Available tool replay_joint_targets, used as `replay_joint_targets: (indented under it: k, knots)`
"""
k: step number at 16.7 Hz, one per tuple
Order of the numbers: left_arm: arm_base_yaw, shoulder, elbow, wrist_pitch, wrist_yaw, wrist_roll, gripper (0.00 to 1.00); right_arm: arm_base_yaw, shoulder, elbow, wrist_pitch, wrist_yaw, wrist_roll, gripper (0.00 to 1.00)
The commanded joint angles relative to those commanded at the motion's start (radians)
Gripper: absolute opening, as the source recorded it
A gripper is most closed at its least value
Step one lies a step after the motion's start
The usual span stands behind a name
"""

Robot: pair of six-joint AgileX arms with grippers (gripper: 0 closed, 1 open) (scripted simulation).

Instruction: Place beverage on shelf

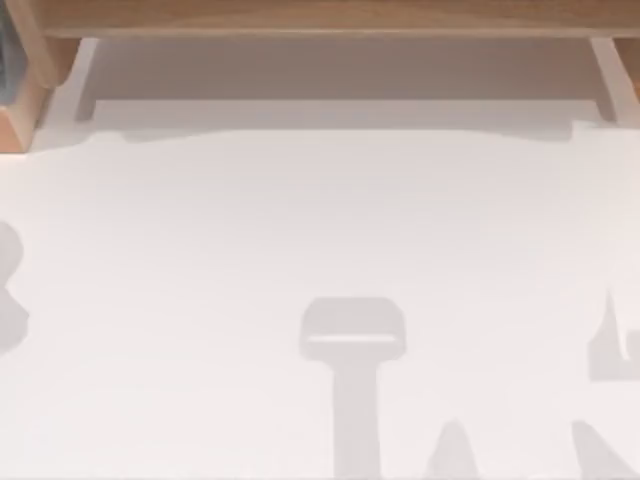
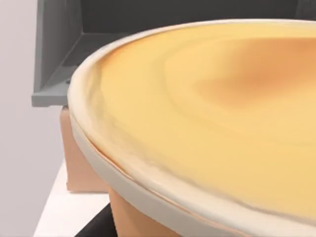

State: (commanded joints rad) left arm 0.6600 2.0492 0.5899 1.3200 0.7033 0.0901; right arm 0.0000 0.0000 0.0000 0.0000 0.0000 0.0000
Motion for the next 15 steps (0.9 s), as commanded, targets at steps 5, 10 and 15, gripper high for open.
replay_joint_targets:
  k: [5, 10, 15]
  knots:
    - [-0.058, -0.032, 0.035, 0.004, -0.013, -0.001, 0.0, 0.0, 0.0, 0.0, 0.0, 0.0, 0.0, 1.0]
    - [-0.321, -0.105, 0.106, -0.103, -0.09, -0.018, 0.0, 0.0, 0.0, 0.0, 0.0, 0.0, 0.0, 1.0]
    - [-0.647, -0.165, 0.202, -0.3, -0.238, -0.045, 0.0, 0.0, 0.0, 0.0, 0.0, 0.0, 0.0, 1.0]
